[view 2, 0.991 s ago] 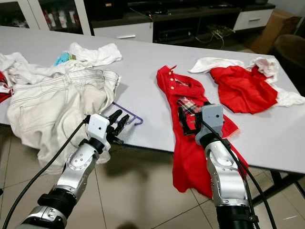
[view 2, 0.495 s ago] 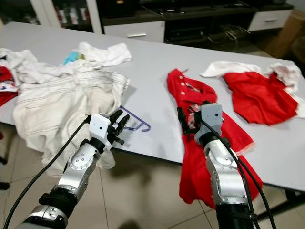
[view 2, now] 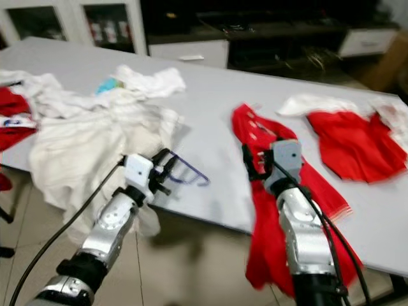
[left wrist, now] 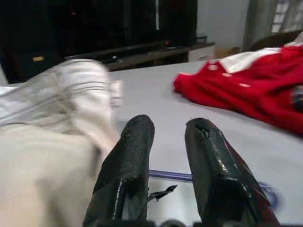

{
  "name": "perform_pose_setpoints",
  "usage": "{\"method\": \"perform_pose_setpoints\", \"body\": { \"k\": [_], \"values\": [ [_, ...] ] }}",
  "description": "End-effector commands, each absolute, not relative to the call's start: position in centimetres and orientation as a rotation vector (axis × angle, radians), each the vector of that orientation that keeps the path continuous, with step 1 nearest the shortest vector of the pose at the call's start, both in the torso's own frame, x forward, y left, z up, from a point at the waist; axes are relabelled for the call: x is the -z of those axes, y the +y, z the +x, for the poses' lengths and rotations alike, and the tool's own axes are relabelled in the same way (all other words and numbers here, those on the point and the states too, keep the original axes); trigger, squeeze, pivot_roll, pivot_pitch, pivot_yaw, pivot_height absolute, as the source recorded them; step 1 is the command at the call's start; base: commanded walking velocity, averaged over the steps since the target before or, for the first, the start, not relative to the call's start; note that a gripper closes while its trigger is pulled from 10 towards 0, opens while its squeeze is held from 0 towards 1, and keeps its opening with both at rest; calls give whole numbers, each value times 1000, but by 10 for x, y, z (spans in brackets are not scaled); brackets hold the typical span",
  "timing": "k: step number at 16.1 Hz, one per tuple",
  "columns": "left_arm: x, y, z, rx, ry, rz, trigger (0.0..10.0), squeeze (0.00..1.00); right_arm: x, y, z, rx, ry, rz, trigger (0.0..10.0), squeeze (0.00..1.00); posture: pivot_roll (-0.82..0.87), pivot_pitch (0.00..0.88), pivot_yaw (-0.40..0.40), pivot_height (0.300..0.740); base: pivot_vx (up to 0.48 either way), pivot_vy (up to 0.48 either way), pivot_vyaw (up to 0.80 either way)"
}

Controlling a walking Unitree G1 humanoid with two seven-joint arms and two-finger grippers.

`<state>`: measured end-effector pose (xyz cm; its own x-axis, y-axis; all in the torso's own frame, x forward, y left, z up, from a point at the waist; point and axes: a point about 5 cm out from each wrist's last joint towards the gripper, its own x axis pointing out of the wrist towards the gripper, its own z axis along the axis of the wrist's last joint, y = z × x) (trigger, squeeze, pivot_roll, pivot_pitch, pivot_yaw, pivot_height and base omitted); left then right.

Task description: Hang hanger

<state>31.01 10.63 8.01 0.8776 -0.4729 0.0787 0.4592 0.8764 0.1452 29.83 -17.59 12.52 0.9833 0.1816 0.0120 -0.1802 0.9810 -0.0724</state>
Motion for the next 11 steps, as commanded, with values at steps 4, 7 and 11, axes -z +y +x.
{"method": "perform_pose_setpoints", "body": {
  "k": [4,7,11],
  "values": [
    [-81,107,311,493,-116,129,10000,0,-127,-179,299,-171,-23,-72,10000,0,-77,0,-8,740,273,0,0],
    [-79,105,309,512,-109,126,10000,0,-127,-179,299,-169,-23,-73,10000,0,-78,0,-8,740,0,0,0],
    [-78,102,308,523,-98,120,10000,0,-127,-180,298,-170,-22,-76,10000,0,-76,0,-11,740,0,0,0]
  ]
}}
